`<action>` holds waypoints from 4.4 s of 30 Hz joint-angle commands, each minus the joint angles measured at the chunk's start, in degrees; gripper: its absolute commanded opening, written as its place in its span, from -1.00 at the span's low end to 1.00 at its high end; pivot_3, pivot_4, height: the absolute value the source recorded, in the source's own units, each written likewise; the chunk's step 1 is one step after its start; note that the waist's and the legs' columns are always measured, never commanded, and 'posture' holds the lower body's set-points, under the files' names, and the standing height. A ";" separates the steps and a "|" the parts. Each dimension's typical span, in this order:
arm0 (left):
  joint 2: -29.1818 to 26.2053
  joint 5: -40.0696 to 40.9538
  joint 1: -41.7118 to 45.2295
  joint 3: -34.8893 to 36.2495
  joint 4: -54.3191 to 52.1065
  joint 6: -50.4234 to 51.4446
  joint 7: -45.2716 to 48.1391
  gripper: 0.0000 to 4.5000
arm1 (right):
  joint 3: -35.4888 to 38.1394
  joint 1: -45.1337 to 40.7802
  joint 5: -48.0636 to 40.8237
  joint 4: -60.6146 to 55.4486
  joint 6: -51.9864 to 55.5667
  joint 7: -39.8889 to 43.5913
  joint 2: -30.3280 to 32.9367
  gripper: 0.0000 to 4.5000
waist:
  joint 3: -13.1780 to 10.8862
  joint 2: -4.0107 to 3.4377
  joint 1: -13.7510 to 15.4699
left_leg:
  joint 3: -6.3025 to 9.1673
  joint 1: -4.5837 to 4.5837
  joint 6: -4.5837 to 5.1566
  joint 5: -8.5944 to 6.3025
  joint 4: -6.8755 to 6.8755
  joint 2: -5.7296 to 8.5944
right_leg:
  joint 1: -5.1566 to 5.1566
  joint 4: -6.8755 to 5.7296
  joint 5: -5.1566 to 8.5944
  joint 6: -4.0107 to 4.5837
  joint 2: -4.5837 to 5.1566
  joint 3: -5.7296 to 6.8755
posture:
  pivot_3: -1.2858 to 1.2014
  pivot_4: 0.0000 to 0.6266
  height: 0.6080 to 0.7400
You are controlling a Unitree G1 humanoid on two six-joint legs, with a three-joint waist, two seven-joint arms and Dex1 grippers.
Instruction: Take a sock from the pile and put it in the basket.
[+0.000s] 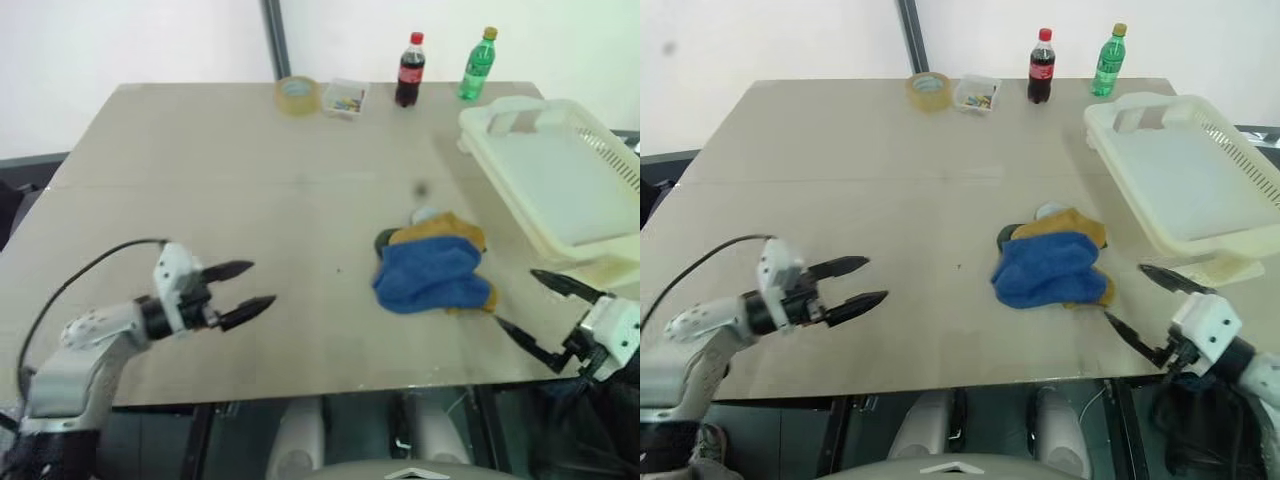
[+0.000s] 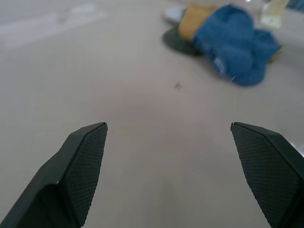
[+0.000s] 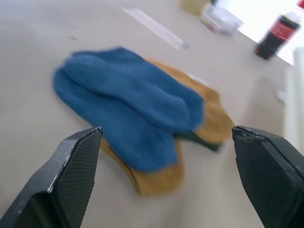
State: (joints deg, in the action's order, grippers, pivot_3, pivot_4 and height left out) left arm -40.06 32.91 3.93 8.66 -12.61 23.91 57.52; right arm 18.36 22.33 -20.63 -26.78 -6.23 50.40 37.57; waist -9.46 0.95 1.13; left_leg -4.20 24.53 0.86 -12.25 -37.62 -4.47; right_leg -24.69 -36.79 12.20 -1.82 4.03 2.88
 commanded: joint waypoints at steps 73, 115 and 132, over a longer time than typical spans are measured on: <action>-2.05 2.69 -9.43 5.95 -7.50 -1.94 2.79 1.00 | -36.41 -46.93 13.02 18.90 27.96 -0.74 -12.35 0.19 | -0.05 0.03 -0.43 | -0.04 0.26 0.03 -0.06 -0.57 -0.17 | -0.26 -0.36 0.00 0.04 -0.19 -0.21 | 0.03 -0.52 1.00; -2.14 4.98 -15.31 15.53 -8.98 -1.49 -3.57 1.00 | -41.65 -69.26 15.09 53.87 16.37 -2.04 -41.46 -0.99 | -0.10 -0.02 -2.69 | -0.18 0.25 0.02 -0.05 -0.20 -0.32 | -0.50 -0.37 -0.13 0.25 -0.38 -0.32 | 0.03 -0.52 1.00; -1.12 -0.01 -13.96 16.37 -1.27 1.95 -9.98 1.00 | -37.24 -78.24 14.65 67.19 -1.32 3.56 -43.89 0.26 | -0.13 0.19 -3.28 | -0.34 0.23 -0.06 0.00 0.25 -0.32 | -0.63 -0.22 -0.18 0.27 -0.34 -0.42 | 0.03 -0.52 1.00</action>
State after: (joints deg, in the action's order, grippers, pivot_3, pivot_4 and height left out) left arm -41.82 33.59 -11.52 26.94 -14.11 25.68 48.93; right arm -20.93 -55.25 -4.41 46.56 -8.36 52.76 -6.83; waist -9.59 1.14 -2.15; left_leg -4.55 24.75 0.79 -12.25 -37.37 -4.79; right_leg -25.32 -37.03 11.97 -1.62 3.69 2.45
